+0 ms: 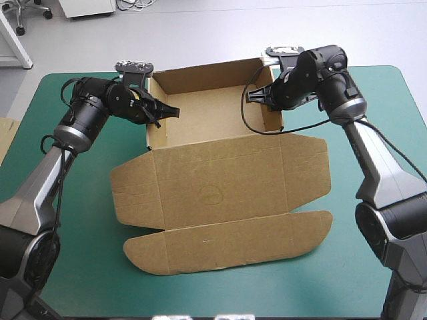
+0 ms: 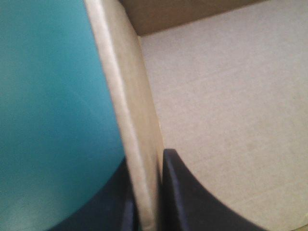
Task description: Fold the box
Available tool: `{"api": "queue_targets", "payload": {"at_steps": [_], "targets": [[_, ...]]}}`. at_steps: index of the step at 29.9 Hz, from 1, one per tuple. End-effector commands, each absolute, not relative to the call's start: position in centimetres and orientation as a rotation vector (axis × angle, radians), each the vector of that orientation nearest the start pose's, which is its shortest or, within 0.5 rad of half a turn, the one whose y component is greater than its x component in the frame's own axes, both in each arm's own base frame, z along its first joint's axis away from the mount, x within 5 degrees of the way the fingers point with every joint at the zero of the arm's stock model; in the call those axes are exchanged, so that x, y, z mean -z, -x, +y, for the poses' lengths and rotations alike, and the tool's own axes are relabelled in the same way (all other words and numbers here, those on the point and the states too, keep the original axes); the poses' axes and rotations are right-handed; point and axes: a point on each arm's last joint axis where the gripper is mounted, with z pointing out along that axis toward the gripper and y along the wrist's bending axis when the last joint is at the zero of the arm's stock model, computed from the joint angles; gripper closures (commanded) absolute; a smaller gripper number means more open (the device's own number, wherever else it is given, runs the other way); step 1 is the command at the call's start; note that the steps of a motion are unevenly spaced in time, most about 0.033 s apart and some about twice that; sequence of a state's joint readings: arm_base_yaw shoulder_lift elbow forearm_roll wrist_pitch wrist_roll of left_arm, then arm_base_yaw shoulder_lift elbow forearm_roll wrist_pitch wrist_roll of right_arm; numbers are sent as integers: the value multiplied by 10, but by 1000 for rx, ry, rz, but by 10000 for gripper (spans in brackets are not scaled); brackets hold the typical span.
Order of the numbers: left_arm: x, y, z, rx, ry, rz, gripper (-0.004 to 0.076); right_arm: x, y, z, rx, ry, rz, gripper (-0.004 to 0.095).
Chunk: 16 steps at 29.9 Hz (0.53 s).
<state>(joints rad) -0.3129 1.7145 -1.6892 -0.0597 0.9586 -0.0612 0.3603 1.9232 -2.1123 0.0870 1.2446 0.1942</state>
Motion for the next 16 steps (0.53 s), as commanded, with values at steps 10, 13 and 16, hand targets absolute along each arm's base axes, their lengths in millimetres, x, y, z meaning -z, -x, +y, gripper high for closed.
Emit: {"api": "queue_targets", "payload": {"at_steps": [10,13,16], "targets": [[-339,-368,-128,187,-377,2644,733,-370,-384,186,-348,252,2626,912],[-324,-374,-130,177,-384,2695,734,-356,-384,185,-320,255,2673,905],[-313,-379,-132,177,-385,2721,734,-341,-384,183,-274,249,2719,905]]}}
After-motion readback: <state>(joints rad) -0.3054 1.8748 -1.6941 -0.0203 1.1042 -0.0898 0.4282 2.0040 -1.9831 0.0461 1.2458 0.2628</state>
